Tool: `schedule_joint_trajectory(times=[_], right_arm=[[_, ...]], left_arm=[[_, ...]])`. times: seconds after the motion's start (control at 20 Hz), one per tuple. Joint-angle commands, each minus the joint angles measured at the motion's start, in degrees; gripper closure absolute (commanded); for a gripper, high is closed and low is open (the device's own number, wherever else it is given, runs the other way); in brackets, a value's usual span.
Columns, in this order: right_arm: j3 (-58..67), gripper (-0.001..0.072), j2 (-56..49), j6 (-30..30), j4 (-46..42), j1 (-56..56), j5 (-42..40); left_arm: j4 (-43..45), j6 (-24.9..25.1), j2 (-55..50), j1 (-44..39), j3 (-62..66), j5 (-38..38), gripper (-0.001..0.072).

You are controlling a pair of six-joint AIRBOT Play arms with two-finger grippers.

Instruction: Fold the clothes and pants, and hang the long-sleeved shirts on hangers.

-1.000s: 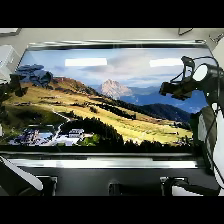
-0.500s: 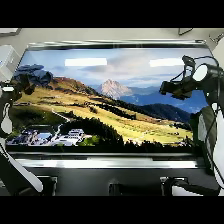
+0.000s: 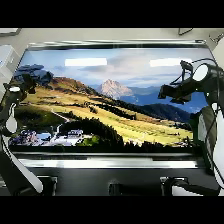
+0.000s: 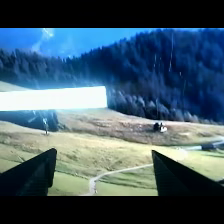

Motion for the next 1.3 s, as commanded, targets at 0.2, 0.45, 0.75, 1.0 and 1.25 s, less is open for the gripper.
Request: schedule_joint_trajectory(times=[0.2,0.45,0.75,1.0,1.25], right_arm=[[0.0,0.0045,0.5,-0.6,-0.3,0.1,2.1],[0.8,0.0045,5.3,-0.6,-1.4,0.1,-6.7],[3.0,0.0045,15.6,-0.9,-1.9,0.0,-8.3],[3.0,0.0045,24.8,-4.9,-7.5,0.0,-8.6],[3.0,0.0045,27.9,-4.6,-12.1,0.0,-8.0]], left_arm=[[0.0,21.2,10.1,-0.3,0.0,-4.9,0.069],[19.9,37.9,32.2,-2.8,-0.2,-24.6,0.069],[25.4,28.4,57.6,-16.4,-11.8,-38.1,0.069],[25.4,21.6,64.9,-42.1,-31.8,-39.5,0.0689],[25.4,9.4,54.5,-73.4,-47.3,-16.4,0.0687]])
